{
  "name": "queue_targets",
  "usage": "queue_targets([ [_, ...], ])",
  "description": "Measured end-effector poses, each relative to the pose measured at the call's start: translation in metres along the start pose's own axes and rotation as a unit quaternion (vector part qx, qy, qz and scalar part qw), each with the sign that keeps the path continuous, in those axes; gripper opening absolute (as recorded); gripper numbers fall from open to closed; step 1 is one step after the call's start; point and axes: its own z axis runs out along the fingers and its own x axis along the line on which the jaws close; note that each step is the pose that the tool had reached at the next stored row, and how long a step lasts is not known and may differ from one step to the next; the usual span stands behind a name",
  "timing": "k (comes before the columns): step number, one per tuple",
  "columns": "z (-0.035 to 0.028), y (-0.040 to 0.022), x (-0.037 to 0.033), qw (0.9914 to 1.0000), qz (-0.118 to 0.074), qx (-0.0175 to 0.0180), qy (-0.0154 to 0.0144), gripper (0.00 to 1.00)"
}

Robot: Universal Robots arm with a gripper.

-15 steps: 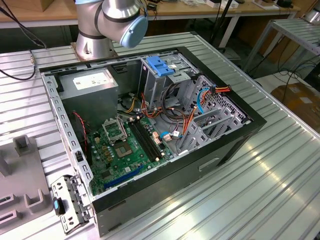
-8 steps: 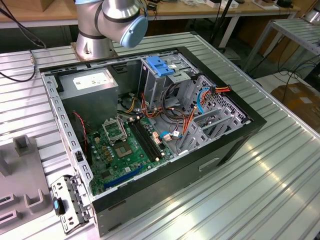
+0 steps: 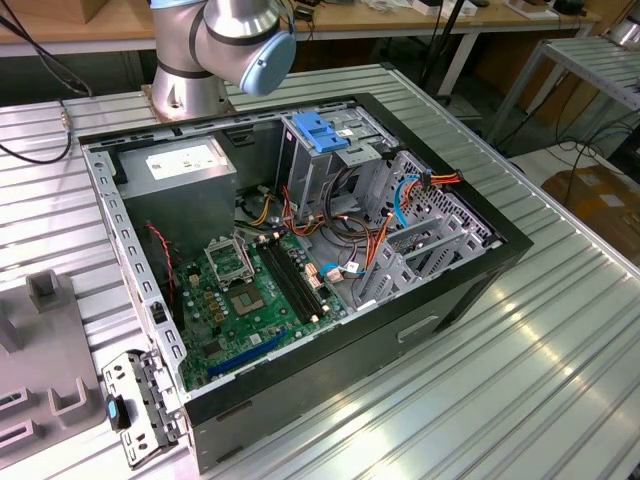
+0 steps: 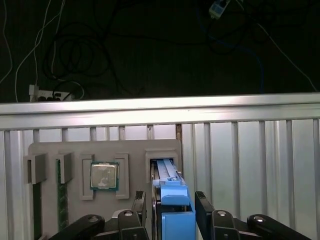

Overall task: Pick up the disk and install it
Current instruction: 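Pick up the disk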

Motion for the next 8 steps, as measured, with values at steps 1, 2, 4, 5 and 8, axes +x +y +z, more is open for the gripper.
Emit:
queue_targets([
  [1, 0.0, 0.0, 0.0, 1.0, -0.002, 0.0, 0.0, 0.51],
  [2, 0.0, 0.0, 0.0, 0.99999, -0.004, 0.0, 0.0001, 0.51],
  [4, 0.0, 0.0001, -0.0002, 0.99998, -0.006, 0.0011, 0.0001, 0.51],
  [5, 0.0001, 0.0001, -0.0002, 0.99998, -0.006, 0.0031, 0.0, 0.51],
  [8, 0.0006, 0.0003, -0.0002, 0.99996, -0.006, 0.007, -0.0001, 0.51],
])
